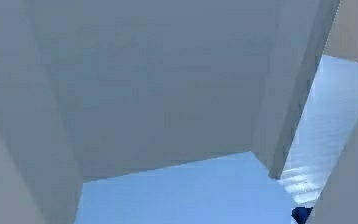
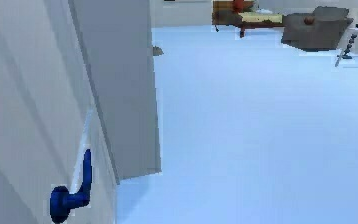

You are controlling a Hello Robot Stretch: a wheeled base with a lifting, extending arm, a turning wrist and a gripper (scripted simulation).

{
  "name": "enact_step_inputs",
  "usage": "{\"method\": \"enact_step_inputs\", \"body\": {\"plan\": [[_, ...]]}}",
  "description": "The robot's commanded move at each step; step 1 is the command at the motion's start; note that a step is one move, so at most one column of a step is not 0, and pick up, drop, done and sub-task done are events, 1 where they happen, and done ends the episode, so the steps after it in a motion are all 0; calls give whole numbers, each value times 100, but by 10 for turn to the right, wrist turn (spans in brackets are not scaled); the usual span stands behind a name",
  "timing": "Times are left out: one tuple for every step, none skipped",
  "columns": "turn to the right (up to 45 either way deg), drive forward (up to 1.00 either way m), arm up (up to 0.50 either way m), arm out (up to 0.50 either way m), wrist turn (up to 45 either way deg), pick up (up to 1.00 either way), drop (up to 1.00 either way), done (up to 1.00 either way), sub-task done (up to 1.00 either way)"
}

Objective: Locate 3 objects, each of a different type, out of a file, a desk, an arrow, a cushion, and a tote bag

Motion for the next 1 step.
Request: {"method": "enact_step_inputs", "body": {"plan": [[0, 60, 0, 0, 0, 0, 0, 0, 0]]}}
